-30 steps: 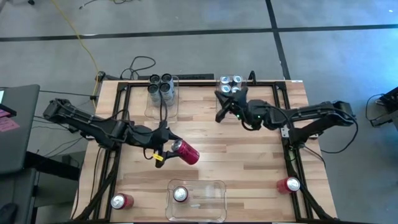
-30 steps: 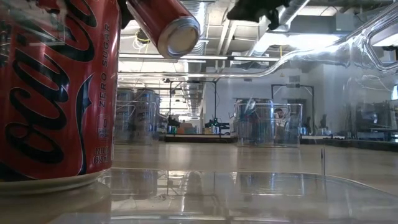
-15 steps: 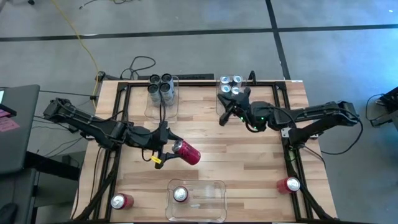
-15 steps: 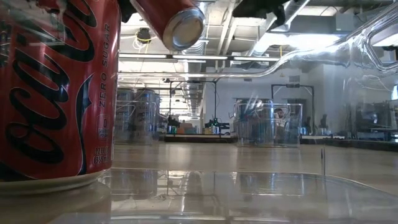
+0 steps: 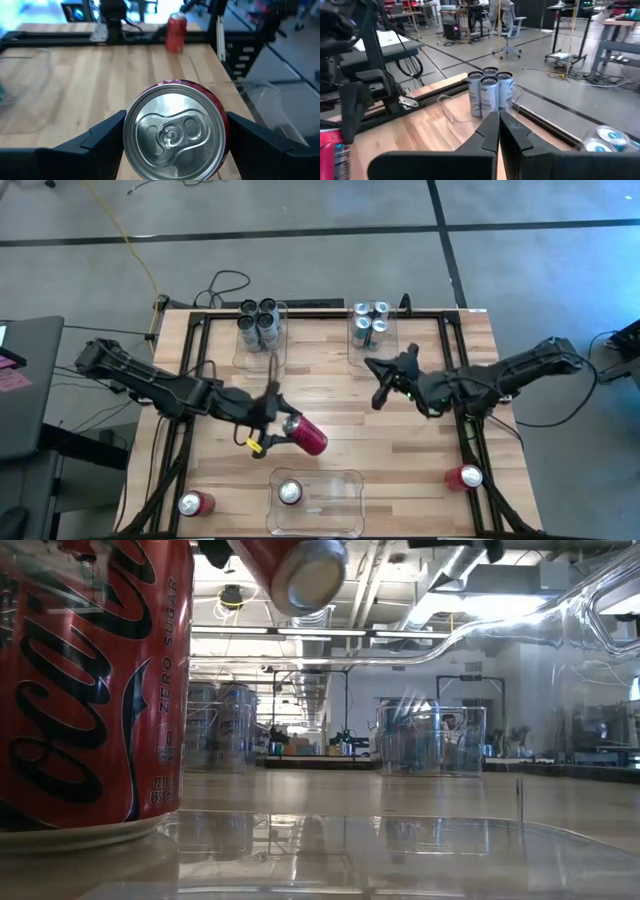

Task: Sort soda cans
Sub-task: Put the top left red and black soda can into the bottom transparent bin

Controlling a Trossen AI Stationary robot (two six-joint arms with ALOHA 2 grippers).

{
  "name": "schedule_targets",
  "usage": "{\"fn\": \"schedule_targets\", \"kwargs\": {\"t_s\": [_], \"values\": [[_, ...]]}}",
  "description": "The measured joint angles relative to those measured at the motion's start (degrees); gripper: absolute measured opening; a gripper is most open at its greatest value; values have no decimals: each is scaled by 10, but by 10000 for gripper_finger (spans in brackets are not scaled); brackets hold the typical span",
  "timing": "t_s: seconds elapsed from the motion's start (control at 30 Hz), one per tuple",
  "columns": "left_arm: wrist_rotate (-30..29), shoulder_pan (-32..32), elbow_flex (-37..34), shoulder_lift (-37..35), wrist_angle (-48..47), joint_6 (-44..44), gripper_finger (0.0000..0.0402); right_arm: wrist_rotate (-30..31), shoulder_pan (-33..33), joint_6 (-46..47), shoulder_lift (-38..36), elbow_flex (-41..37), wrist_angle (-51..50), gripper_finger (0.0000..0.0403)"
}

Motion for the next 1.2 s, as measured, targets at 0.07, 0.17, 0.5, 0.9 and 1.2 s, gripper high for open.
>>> {"fn": "schedule_targets", "kwargs": {"t_s": [0.07, 0.17, 0.5, 0.9, 1.2], "values": [[2, -7, 26, 27, -30, 4, 290, 28, 24, 9, 0, 0, -8, 32], [1, -24, 70, 68, -82, 5, 290, 55, 51, 30, 0, 0, -22, 32], [2, -81, 240, 198, -165, 58, 290, 84, 94, 74, 0, 0, -55, 32], [0, -94, 367, 349, -268, 82, 290, 84, 95, 90, 0, 0, -76, 32], [1, -94, 383, 375, -314, 57, 296, 84, 78, 85, 0, 0, -88, 32]]}}
